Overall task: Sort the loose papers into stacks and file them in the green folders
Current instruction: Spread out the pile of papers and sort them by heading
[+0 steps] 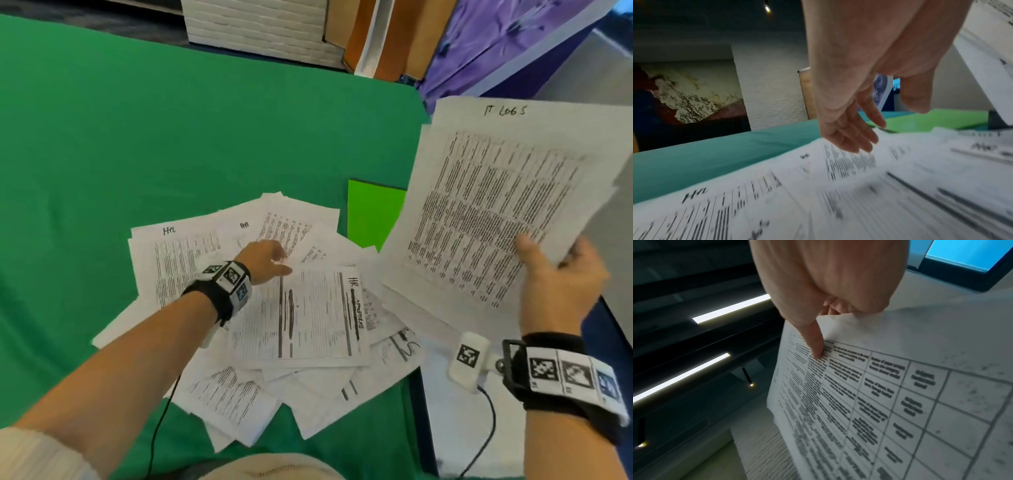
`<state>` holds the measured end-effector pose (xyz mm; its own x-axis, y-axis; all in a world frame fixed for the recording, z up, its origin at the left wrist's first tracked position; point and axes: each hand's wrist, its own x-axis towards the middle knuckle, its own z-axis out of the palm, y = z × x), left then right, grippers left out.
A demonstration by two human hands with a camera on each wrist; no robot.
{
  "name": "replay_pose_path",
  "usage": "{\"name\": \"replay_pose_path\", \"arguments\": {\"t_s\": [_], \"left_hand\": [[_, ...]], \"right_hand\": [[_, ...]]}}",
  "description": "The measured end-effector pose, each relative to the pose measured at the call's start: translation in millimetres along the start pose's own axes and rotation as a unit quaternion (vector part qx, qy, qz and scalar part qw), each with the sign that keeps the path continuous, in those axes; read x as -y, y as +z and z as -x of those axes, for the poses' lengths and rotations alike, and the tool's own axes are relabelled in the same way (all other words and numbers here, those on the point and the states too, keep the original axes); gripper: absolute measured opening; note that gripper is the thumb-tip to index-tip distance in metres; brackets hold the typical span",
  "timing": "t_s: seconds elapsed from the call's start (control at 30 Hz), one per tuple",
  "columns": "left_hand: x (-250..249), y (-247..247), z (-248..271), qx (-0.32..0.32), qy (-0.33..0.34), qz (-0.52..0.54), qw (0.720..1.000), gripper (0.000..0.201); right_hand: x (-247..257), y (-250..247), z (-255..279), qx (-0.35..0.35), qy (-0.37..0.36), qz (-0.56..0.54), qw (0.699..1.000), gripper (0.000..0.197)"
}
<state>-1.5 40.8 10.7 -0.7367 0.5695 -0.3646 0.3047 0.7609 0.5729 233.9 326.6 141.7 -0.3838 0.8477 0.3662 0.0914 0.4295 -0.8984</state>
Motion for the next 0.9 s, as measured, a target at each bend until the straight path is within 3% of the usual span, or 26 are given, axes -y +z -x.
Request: {"name": "replay_pose_path", "arguments": {"t_s": [0.1, 0.2, 0.37, 0.47, 0.57, 0.67, 0.77, 0.83, 0.9], "left_hand": [[11, 27, -13, 0.009, -0.051, -0.024, 0.998, 0.07], [13, 43, -24, 0.021, -0.054, -0.129, 0.99, 0.097], [16, 49, -34, 0.031, -0.027, -0.248, 0.968, 0.107], [22, 46, -37, 0.05, -0.046, -0.249, 0.966, 0.099], [29, 41, -38, 0.065, -0.046, -0.183, 0.98, 0.076], [40, 36, -32, 0.039, -0.075, -0.053, 0.995, 0.06], [54, 27, -23, -0.031, -0.118, 0.056, 0.991, 0.05], [61, 22, -16, -0.019, -0.145, 0.064, 0.987, 0.047], [67, 21, -9, 0.04, -0.163, 0.057, 0.984, 0.044]], "right_hand": [[-8, -6, -3, 0.013, 0.01, 0.007, 1.0, 0.032], [-12, -6, -4, 0.035, 0.035, -0.007, 0.999, 0.026], [-1, -2, -2, 0.116, 0.093, -0.078, 0.986, 0.031], [9, 2, -5, 0.138, 0.14, -0.176, 0.965, 0.04], [-3, 12, -7, 0.103, 0.192, -0.237, 0.947, 0.042], [-34, 33, 6, 0.06, 0.269, -0.215, 0.937, 0.036], [-64, 60, 37, 0.107, 0.328, -0.177, 0.922, 0.034], [-83, 72, 62, 0.125, 0.369, -0.146, 0.909, 0.032], [-104, 82, 85, 0.172, 0.417, -0.111, 0.886, 0.03]]}}
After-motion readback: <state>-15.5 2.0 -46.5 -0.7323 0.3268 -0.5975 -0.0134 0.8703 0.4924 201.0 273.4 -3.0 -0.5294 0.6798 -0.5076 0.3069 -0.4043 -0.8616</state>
